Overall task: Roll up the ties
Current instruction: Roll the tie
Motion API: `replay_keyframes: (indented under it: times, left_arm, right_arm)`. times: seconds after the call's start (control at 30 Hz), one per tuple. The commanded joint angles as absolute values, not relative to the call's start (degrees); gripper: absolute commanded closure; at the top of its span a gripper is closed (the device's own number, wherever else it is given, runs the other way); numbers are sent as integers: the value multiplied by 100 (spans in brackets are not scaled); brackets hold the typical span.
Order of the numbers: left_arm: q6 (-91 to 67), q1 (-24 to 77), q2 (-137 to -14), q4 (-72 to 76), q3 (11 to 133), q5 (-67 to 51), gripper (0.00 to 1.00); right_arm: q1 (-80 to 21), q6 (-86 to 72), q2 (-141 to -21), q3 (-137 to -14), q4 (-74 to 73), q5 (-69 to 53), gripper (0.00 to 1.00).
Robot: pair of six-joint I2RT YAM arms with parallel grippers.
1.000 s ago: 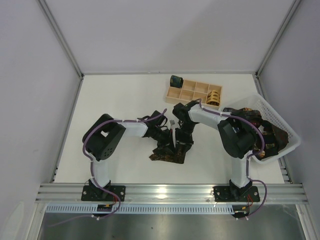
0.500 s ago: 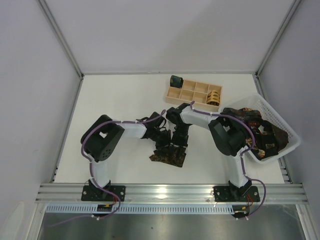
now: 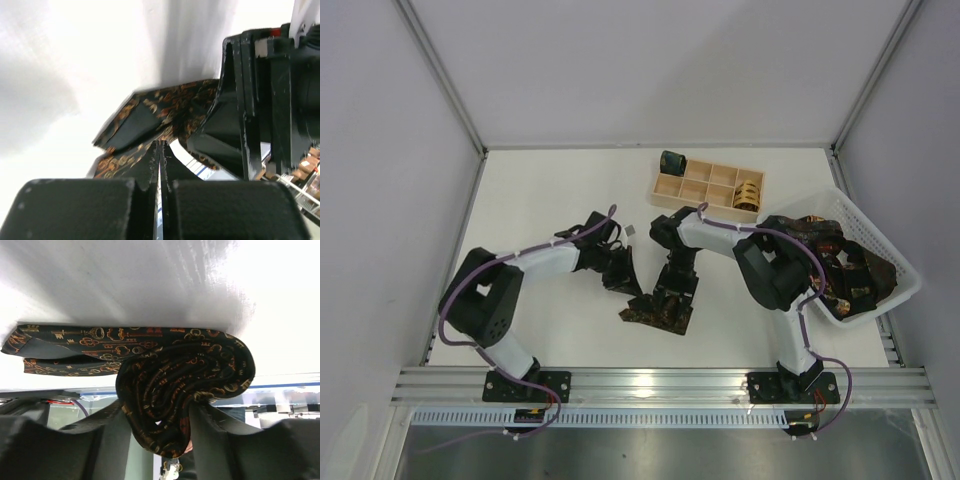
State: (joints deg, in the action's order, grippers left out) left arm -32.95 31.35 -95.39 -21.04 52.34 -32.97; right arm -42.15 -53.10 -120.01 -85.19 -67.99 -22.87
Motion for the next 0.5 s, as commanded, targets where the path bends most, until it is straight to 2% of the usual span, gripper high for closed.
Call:
replay_keyframes:
  times: [0.0,0.13,0.33,0.47]
  left_arm:
    - [-3032,2945,-9106,-2364,4993,-3243,99]
    - [-3015,2760,-8860,-2443,4834,-3296,99]
    - [-2980,2690,-8578,-2654,4895,-3252,99]
    - [-3058,2681,-8377,-2654,4878,-3252,100]
  right_arm:
    - [-4280,-5458,-12252,-8552,-6249,-1722,47]
    - [-4359,-5449,-12278,-8789,-6416,-1688,38]
    - [-4421,-5545,-12270,-9061,-6662,-1626,36]
    - [-4474,-5730,-12375,-9342,-6934,-1573,30]
